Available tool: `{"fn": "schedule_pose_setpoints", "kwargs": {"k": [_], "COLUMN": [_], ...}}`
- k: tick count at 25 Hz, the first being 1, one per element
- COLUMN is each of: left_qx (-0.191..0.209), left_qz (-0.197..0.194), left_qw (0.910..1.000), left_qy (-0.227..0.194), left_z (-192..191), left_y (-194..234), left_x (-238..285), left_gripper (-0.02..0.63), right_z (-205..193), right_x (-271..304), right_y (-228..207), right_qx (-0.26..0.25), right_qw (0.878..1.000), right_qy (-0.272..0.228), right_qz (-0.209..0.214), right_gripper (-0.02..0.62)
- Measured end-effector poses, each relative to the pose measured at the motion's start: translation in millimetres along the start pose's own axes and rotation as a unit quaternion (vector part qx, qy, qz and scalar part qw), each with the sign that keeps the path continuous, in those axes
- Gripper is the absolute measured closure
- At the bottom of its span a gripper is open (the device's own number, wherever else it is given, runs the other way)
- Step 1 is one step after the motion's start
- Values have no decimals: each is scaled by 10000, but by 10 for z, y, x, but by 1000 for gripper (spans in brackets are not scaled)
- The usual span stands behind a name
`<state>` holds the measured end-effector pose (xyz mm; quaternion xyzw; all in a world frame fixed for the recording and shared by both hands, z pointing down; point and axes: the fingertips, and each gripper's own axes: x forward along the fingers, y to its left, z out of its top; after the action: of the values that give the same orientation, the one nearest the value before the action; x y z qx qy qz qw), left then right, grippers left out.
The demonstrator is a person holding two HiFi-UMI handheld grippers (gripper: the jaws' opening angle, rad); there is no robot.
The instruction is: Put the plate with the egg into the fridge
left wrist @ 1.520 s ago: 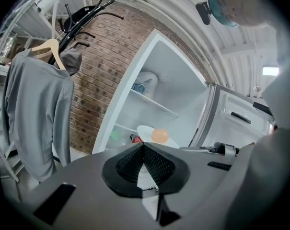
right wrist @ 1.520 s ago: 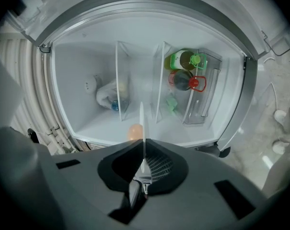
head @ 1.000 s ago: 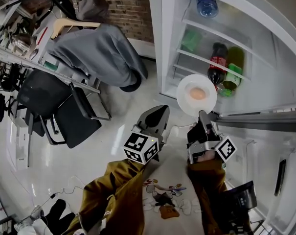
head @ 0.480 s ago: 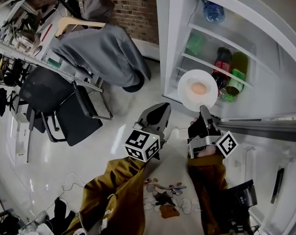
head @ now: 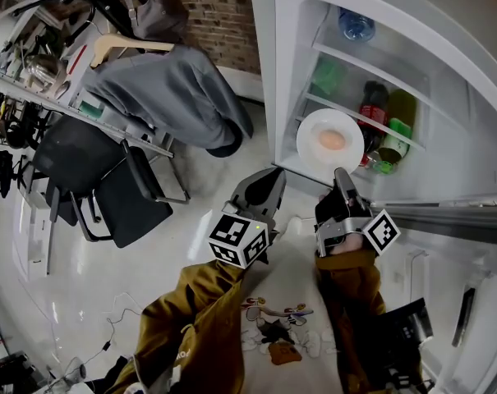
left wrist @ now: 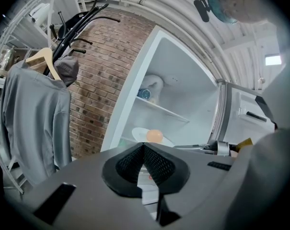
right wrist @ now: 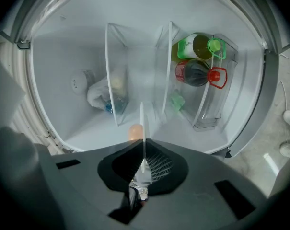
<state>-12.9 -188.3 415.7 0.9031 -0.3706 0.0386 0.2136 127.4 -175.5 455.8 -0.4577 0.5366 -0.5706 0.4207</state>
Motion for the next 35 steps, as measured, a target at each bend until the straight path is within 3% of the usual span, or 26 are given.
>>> {"fn": "schedule_pose_setpoints", "kwargs": {"k": [35], "left_qx": [77], "left_qz": [-136], "left_qw": [9997], "left_qy": [177], "left_z": [80], "left_y": [-41], "left_x": [525], "left_gripper": [598], "right_z": [483], "right_x": [659], "right_y": [-28], "right_qx": [121], "right_qw": [9995], "right_qy": [-246], "right_qz": [-148], "right_gripper": [575]}}
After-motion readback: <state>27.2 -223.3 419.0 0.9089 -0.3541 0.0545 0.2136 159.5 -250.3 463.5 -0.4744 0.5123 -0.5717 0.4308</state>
